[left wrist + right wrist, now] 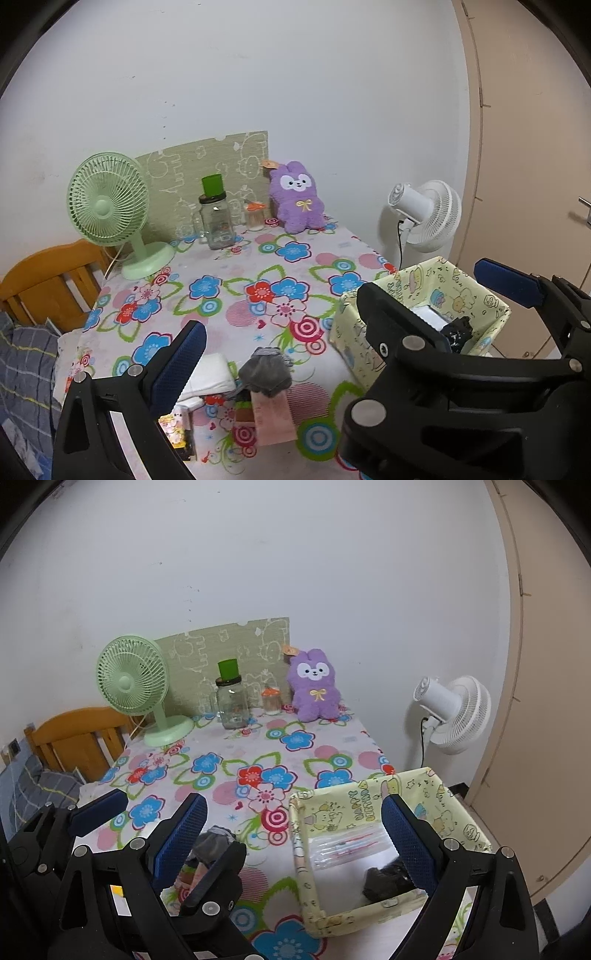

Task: Organize soft objects
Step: 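Withdraw both tools from the box back toward the table items, then grasp the grey sock with the right tool while the left tool reaches the white cloth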

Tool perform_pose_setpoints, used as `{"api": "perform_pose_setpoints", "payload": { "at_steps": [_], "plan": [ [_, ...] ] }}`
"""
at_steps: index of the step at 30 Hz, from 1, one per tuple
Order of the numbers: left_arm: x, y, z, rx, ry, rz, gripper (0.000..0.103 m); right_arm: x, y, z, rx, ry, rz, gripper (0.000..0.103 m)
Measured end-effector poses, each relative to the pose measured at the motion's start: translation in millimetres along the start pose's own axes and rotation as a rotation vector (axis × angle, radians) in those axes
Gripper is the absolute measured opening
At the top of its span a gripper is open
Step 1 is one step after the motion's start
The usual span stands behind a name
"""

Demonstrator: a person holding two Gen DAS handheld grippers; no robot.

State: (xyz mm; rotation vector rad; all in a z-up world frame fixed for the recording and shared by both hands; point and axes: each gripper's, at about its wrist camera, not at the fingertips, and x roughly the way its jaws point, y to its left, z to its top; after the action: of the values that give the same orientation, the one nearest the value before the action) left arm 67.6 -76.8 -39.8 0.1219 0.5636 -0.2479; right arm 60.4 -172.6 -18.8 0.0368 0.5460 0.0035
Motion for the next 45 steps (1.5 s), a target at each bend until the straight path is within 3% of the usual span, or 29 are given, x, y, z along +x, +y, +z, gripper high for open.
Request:
{"api": "perform_pose_setpoints", "payload": {
  "at_steps": [20,45],
  "plan": [
    [6,42,-31,-0.046,0.052,0.045,0.096,20,39,-25,-0.017,0.068,0.047,0.097],
    [48,86,-70,-0.126,0.180,0.088,0.087,79,75,-57,-0.046,0.195,0.111,0.092]
  ]
}}
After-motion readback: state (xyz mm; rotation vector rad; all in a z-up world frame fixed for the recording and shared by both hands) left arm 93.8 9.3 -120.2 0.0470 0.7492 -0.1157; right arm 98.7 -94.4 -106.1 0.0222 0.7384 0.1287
